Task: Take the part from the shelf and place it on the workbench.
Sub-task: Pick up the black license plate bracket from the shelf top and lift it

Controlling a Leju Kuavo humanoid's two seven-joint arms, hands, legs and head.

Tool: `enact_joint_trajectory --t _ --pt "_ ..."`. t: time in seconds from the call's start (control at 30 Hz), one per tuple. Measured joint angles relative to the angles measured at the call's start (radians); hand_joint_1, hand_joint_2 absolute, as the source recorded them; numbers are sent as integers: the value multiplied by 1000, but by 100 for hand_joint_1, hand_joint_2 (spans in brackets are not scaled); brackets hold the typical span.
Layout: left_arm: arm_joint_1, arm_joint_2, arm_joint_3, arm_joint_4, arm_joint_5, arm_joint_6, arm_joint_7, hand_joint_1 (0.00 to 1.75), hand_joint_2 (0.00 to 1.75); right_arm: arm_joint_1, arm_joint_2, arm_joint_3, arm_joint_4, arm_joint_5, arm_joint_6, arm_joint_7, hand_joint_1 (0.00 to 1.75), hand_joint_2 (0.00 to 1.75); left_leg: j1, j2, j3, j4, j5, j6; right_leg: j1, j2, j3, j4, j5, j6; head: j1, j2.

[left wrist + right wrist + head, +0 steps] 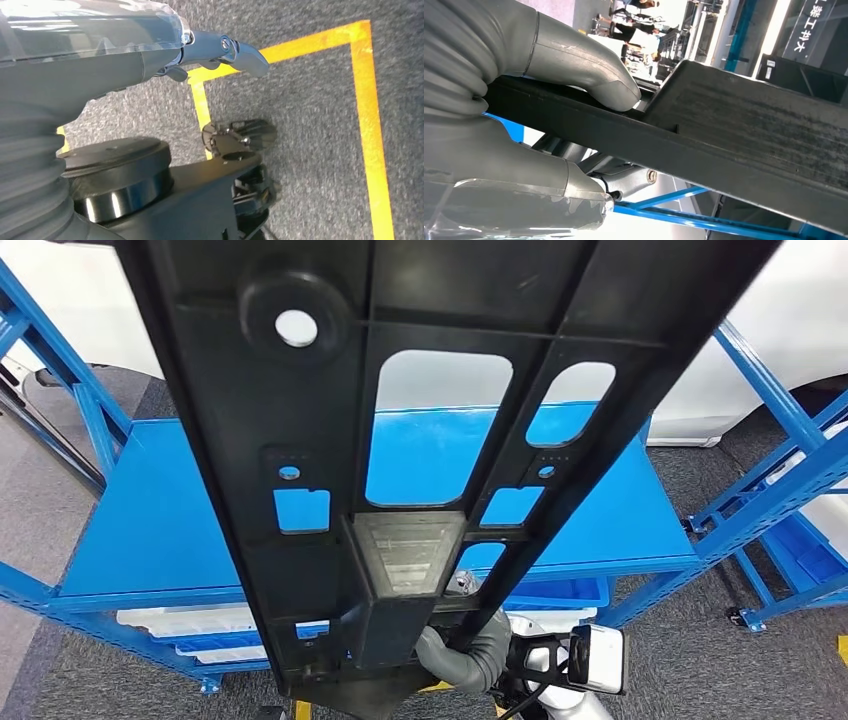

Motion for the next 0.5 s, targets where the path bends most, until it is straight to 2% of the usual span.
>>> enact_joint_trajectory --t 0.07,0.1,0.17,0.23,0.27,0.3,0.37,0.4,0.43,0.47,0.5 --pt "0 0 0 0 -3 -4 10 0 175 5 0 0 0 0 -1 6 175 175 -2 -1 2 2 -2 -5 4 0 71 -141 53 -11 0 0" --pt "-1 0 0 0 -5 -6 15 0 175 7 0 0 0 0 -1 9 175 175 -3 -1 2 2 -2 -9 6 0 90 -181 64 -16 0 0" --pt "-1 1 0 0 -7 -8 22 0 175 14 0 0 0 -1 -1 12 175 175 -5 -1 1 2 1 -19 11 2 93 -194 69 -22 0 0" --pt "-1 1 0 0 -7 -9 27 0 175 20 3 0 0 -1 -1 15 175 175 -6 0 -2 7 -7 -28 6 0 91 -200 75 -33 0 0" --pt "-2 2 0 0 -7 -11 29 0 175 22 6 -1 0 -1 -1 18 175 175 -5 0 -10 27 -27 -33 3 -2 89 -205 80 -40 0 0" --pt "-2 3 0 0 -8 -12 32 0 175 25 10 -1 0 -1 -2 21 175 175 -4 1 -26 69 -61 -37 0 -4 87 -209 85 -45 0 0" --pt "-2 4 0 0 -8 -15 35 0 175 31 16 -1 -1 -1 -3 27 175 175 -1 1 -74 200 -140 -44 2 -6 76 -209 93 -51 0 0" --pt "-1 4 0 0 -8 -16 36 0 175 34 17 -1 -1 -1 -4 29 175 175 1 2 -92 257 -166 -47 3 -7 70 -208 97 -51 0 0" --pt "-1 4 0 0 -9 -17 37 0 175 37 17 -1 -1 -1 -3 31 175 175 1 2 -94 281 -172 -48 3 -7 63 -206 102 -50 0 0" --pt "0 5 0 0 -10 -19 37 0 175 40 18 -1 -2 0 -3 32 175 175 2 2 -76 261 -159 -49 3 -7 56 -203 106 -49 0 0" --pt "-1 5 0 0 -10 -19 37 0 175 42 19 -1 -3 0 -3 34 175 175 3 2 -38 203 -132 -48 3 -7 49 -200 110 -46 0 0"
